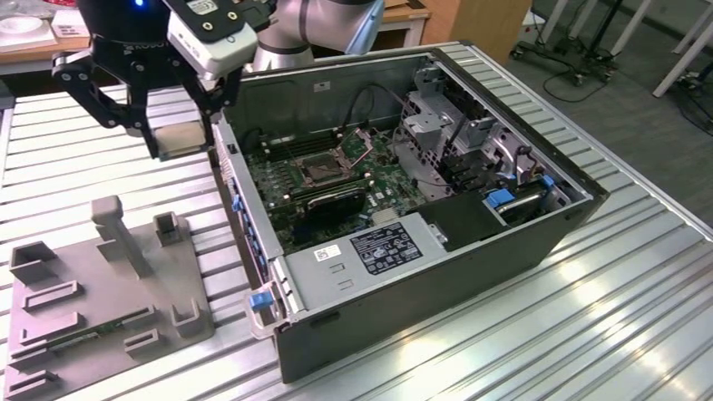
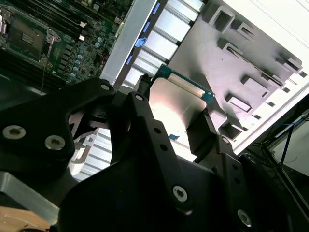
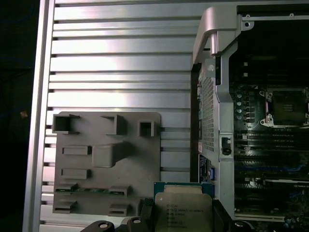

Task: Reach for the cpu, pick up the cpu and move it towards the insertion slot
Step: 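Pick up the cpu and move it towards the insertion slot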

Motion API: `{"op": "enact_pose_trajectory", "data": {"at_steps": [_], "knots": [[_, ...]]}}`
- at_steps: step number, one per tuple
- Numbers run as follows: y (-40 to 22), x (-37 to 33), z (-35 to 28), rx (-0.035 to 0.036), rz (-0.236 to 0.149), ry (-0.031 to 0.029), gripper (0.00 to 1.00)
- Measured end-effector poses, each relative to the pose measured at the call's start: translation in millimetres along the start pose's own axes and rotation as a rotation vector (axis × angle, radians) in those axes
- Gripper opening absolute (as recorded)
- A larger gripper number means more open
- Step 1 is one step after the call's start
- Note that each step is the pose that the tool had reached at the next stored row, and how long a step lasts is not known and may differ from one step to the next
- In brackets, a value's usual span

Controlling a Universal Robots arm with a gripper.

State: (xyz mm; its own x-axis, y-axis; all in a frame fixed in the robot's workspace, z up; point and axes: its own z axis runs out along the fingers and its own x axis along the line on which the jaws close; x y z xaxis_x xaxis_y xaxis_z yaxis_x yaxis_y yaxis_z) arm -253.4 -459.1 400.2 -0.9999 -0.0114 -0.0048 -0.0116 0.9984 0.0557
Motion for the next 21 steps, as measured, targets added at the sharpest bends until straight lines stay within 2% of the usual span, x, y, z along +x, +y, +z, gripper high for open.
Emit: {"op": "enact_pose_trajectory", "data": {"at_steps": [21], "knots": [[-0.1,-12.2,0.1,0.0,0.0,0.0,0.55]]}}
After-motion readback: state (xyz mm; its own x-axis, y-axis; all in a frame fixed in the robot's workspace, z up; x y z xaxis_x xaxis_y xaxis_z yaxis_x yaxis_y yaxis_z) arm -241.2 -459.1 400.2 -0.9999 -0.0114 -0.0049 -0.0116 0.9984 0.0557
